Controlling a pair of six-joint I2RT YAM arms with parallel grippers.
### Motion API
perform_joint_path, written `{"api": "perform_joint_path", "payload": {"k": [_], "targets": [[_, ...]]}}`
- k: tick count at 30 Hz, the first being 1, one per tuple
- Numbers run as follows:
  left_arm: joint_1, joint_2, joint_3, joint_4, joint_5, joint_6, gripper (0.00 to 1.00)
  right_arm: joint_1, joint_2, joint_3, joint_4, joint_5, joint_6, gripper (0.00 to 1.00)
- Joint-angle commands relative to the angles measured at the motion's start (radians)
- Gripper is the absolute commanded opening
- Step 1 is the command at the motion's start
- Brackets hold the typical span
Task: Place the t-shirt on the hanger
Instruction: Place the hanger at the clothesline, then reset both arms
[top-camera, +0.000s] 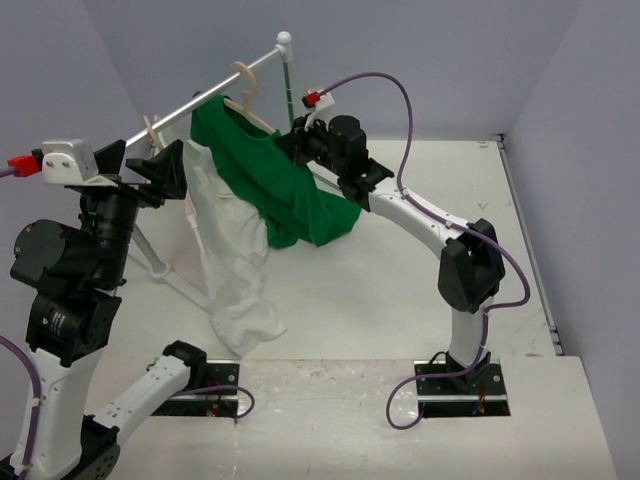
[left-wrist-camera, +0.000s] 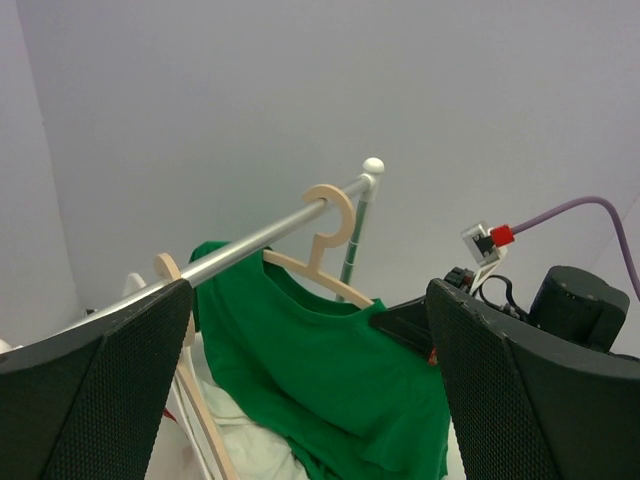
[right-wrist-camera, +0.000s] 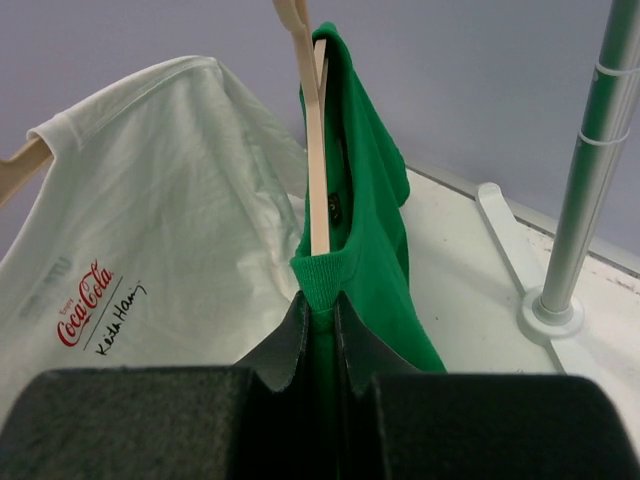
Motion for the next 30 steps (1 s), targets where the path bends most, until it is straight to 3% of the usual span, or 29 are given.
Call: {"api": "perform_joint_path", "payload": {"k": [1,3,5,7,13,20,25,30], "targets": [[-0.006,0.010,-0.006,0.037,-0.019,0.011,1.00,0.014,-0.015,-0.018,0.087,-0.016,0.021,0.10],[-0.006,0.026,0.002,0.024,-0.013,0.007,1.00,0.014,-0.029,-0.019,0.081,-0.018,0.024,0.37],[-0.005,0.048,0.015,-0.003,-0.003,0.002,1.00,0.014,-0.067,-0.027,0.061,-0.010,0.018,0.78],[-0.006,0.064,0.032,-0.017,0.000,-0.001,1.00,0.010,-0.128,-0.033,0.013,0.010,0.003,0.97],[-0.005,0.013,-0.084,-0.028,-0.135,0.004,1.00,-0.043,-0.434,-0.144,-0.223,0.162,0.005,0.99],[-0.006,-0.107,-0.294,-0.115,-0.350,-0.032,1.00,-0.046,-0.977,-0.387,-0.635,0.581,-0.041,0.99],[-0.006,-0.204,-0.367,-0.224,-0.457,-0.089,1.00,-0.046,-1.350,-0.550,-0.820,0.702,0.006,0.99],[-0.006,-0.262,-0.468,-0.281,-0.478,-0.115,1.00,-0.046,-1.487,-0.563,-1.003,0.751,0.024,0.99]]}}
